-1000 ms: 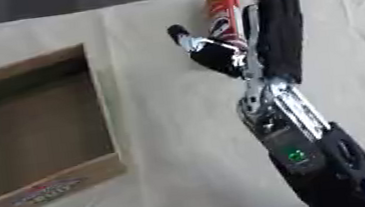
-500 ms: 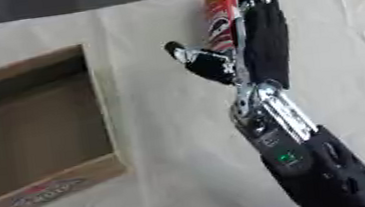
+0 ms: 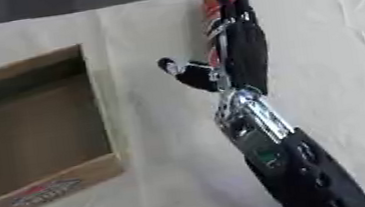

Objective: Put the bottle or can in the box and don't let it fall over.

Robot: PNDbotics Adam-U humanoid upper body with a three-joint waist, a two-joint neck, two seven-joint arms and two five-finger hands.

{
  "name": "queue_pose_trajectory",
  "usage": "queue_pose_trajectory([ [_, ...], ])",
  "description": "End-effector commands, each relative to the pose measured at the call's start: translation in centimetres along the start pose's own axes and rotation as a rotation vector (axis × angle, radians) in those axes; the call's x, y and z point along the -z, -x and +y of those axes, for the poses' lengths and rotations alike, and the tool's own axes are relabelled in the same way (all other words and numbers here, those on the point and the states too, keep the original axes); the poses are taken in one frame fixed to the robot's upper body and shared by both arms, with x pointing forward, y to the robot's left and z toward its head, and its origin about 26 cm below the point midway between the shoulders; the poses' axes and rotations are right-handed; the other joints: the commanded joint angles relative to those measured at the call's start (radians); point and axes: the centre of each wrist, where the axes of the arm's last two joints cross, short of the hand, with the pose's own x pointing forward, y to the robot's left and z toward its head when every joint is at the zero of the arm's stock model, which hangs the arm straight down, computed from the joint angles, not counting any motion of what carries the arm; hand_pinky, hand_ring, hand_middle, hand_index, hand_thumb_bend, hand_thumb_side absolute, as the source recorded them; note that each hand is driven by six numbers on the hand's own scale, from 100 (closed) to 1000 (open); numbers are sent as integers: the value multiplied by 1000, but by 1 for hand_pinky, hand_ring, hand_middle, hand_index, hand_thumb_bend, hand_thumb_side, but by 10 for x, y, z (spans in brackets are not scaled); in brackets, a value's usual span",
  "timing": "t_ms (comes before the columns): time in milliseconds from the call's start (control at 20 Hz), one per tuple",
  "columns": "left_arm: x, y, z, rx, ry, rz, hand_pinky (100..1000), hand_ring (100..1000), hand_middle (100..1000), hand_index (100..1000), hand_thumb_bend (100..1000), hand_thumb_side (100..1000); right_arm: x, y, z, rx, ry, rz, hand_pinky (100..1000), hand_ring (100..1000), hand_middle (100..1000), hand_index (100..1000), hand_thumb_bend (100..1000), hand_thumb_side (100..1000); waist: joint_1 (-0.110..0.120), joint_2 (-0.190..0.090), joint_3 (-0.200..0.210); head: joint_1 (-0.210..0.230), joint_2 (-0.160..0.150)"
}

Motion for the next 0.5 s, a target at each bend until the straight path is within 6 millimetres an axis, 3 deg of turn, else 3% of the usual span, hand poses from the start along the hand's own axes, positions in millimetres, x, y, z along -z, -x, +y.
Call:
queue_pose_trajectory([
  [50,8,-10,4,24,15,-38,879,837,791,646,1000,347,7,-1,2,-63,149,110,680,882,945,884,863,308,4,-25,1,-4,-2],
  [500,7,-9,4,23,15,-34,880,836,791,646,1000,344,14,4,13,-106,182,127,691,888,946,882,867,317,7,-22,1,-5,-5],
])
